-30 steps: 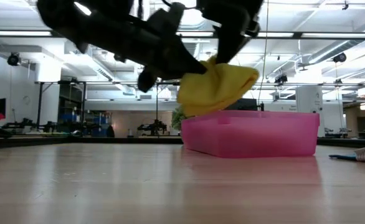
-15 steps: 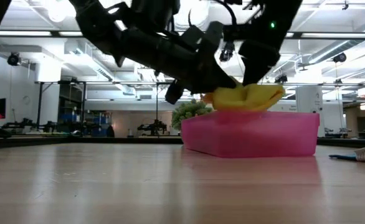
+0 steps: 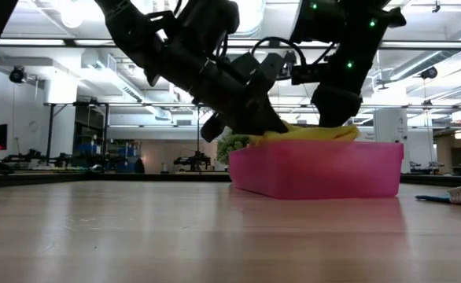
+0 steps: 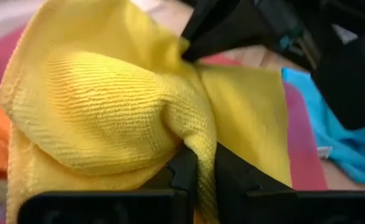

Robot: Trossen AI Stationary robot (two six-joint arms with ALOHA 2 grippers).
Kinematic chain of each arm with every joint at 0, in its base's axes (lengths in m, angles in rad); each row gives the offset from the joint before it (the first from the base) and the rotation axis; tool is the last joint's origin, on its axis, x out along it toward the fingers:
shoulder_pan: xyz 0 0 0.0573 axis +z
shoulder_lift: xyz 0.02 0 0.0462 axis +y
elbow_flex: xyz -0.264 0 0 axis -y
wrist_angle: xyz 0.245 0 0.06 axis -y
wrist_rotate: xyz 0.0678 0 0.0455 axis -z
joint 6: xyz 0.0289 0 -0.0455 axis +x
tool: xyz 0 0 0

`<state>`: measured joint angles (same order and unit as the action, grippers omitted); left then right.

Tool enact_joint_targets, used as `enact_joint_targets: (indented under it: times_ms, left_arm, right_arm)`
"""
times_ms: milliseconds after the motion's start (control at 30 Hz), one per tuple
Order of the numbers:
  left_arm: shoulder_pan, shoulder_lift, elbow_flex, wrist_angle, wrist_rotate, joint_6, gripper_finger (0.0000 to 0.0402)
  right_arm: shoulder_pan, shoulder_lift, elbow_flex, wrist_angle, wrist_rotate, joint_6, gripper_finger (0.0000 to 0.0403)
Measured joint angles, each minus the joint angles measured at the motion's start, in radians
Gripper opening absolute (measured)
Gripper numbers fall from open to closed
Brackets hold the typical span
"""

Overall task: Fold microfiber towels
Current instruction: Put the yellow towel into the red bin

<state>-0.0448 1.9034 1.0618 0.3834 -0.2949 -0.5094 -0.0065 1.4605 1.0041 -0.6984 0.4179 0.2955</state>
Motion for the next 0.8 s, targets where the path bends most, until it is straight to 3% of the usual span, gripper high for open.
enact_joint_targets:
  times_ms: [200, 533, 700, 800]
  left_arm:
    - [0.0, -0.004, -0.002, -0.042, 0.06, -0.002, 0.0059]
    - [0.013, -0.083, -0.003, -0.195, 0.055, 0.056, 0.0155]
    - [0.022, -0.135, -0.005, -0.241, 0.053, 0.169, 0.0165]
    - [0.032, -0.157, -0.004, -0.235, 0.052, 0.235, 0.0166]
  right_arm:
    - [-0.001, 0.0, -0.003, 0.001, 0.001, -0.004, 0.0009]
    - [-0.001, 0.001, -0.003, -0.027, 0.001, 0.047, 0.0009]
    - [-0.001, 0.001, -0.003, -0.03, -0.015, 0.097, 0.0009]
    - [-0.001, 0.001, -0.002, -0.029, -0.077, 0.142, 0.0009]
